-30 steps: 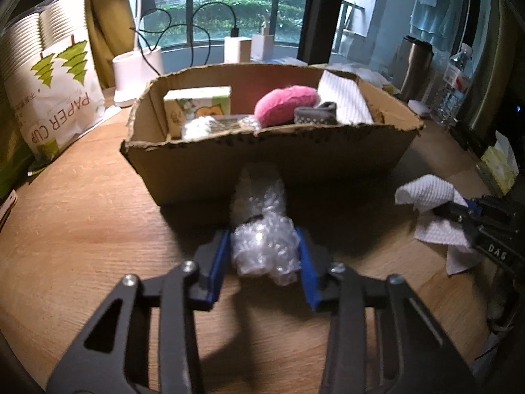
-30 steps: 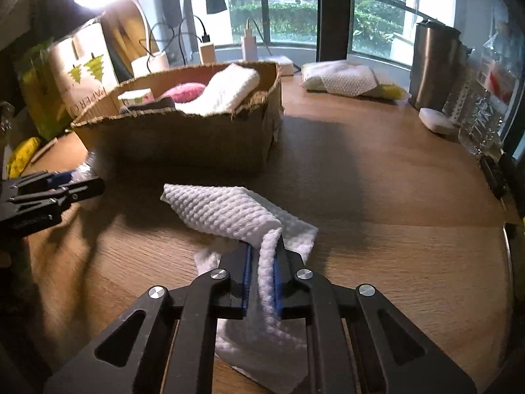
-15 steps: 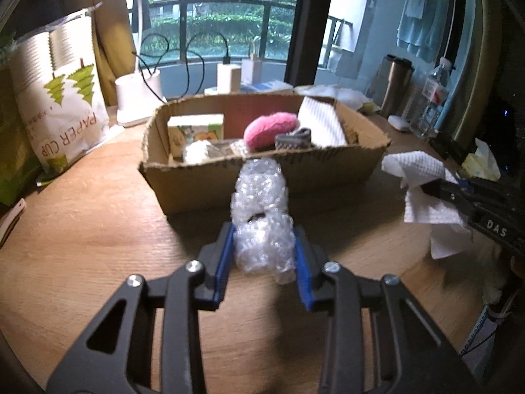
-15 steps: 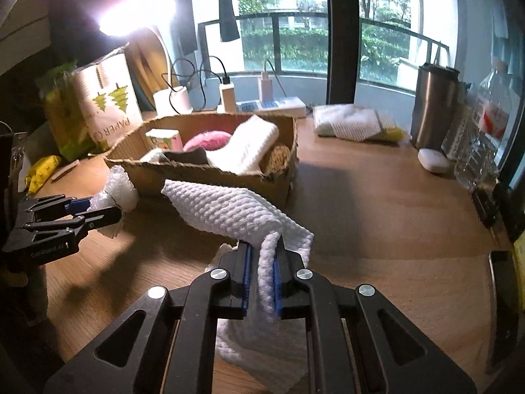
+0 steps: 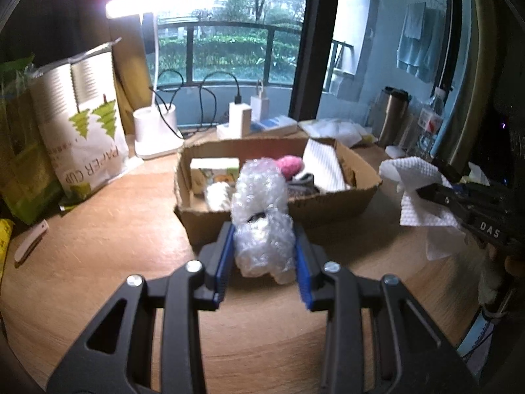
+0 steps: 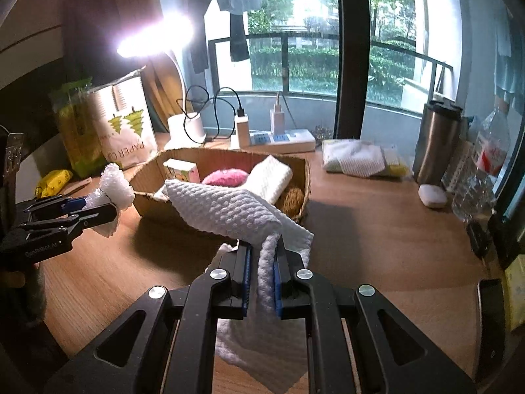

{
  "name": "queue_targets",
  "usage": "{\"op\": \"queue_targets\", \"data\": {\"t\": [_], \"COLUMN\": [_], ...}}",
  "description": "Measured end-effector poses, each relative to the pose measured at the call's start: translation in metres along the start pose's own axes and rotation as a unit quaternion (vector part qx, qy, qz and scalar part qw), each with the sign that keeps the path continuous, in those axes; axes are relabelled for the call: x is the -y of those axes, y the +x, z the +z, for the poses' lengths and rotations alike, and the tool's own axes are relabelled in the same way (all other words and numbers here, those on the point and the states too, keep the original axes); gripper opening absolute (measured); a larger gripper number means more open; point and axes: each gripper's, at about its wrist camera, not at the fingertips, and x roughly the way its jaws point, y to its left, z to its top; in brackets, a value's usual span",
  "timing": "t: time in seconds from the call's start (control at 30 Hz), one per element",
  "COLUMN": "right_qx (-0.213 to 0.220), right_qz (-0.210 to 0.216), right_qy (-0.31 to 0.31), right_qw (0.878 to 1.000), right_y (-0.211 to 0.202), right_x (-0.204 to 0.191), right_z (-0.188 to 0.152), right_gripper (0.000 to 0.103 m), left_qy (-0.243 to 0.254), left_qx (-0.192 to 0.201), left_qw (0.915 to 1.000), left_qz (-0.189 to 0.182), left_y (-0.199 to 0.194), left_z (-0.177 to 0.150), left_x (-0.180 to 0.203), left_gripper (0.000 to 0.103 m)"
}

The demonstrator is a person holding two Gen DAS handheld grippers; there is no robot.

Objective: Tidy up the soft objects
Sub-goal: 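Carry the bubble wrap into the box with the left tool while the right tool drops the cloth in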

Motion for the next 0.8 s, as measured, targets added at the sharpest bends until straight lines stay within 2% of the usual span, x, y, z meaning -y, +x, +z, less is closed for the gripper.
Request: {"op": "queue_targets", "data": {"t": [0.53,0.8], "right_qx": [0.027,0.037], "right_qz": [-0.001,0.001], "right_qy": [-0.014,-0.022], "right_qw": [1.0,0.999], "right_y": [0.003,0.013], "right_x": [-0.005,-0.008], "right_z": [0.038,0.054], "right_gripper": [0.012,0.012], "left_qy": [-0.001,0.001], "left_qx": [0.047,0.073], "left_qw": [0.9988,0.9973], "left_qz": [0.011,0.003], "left_y": [-0.012,-0.008], "left_z": [0.036,0.049], "left_x": [-0.025,-0.032], "left_gripper": [0.035,0.035]}}
